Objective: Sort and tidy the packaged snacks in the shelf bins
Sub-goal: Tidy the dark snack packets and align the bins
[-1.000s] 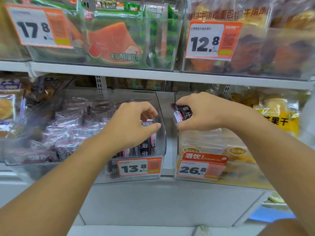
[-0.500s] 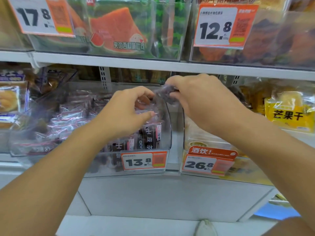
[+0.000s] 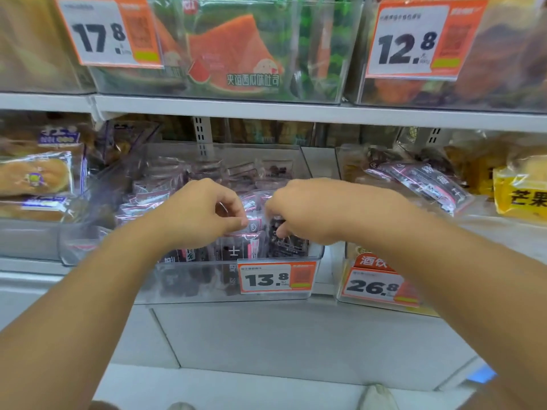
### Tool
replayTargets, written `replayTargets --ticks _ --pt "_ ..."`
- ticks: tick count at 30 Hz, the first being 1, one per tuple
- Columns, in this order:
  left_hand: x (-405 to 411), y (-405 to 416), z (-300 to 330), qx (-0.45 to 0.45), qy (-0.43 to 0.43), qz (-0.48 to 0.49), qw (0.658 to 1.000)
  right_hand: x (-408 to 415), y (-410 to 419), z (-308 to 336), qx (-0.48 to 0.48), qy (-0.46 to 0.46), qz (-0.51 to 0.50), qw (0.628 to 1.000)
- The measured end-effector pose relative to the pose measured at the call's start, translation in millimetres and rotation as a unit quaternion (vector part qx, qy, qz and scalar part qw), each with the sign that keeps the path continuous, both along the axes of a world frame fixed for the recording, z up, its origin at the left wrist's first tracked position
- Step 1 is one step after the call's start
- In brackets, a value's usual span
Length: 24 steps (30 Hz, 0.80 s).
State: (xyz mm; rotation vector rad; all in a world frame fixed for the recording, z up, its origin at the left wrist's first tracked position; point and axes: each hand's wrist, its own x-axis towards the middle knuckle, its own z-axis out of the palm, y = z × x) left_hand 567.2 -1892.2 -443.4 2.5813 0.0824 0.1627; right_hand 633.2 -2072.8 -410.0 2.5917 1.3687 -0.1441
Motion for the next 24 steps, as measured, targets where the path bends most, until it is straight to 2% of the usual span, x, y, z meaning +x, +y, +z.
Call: replayTargets --ticks 3,5,7,9,12,14,15,16,18,20,24 --pt "-1 1 -3 0.017 -0.033 -0.024 0.999 9 12 -9 -0.02 0.021 0.015 0.999" --pt "-2 -2 -2 -0.004 -0.039 -0.048 0.998 15 14 -14 -0.004 0.027 0.01 1.0" --pt "-5 -6 -1 0.004 -0.028 -0.074 0.997 12 8 -9 0.038 0.03 0.004 0.999" --pt "-6 -9 0 0.045 -0.048 -0.08 0.995 5 -5 4 0.12 0.008 -0.002 0.993" --pt "-2 -21 4 0.053 -0.097 -0.072 0.991 0 -44 34 0.208 -0.15 -0.065 0.964" --pt "5 -33 5 0.065 -0.081 -0.087 0.991 6 -77 49 0.216 -0.262 -0.166 0.926" --pt "9 -39 5 0.087 -0.065 -0.094 0.99 9 -91 51 0.201 -0.278 -0.227 0.912" --pt "14 -44 3 0.113 -0.049 -0.096 0.988 12 -101 50 0.177 -0.259 -0.281 0.907" --pt "22 -52 -2 0.16 -0.024 -0.086 0.983 16 -113 36 0.124 -0.163 -0.358 0.911" --pt "30 -57 -5 0.183 -0.014 -0.076 0.98 22 -120 25 0.132 -0.1 -0.374 0.912" --pt "33 -58 -4 0.171 -0.002 -0.068 0.983 26 -126 25 0.176 -0.106 -0.354 0.912"
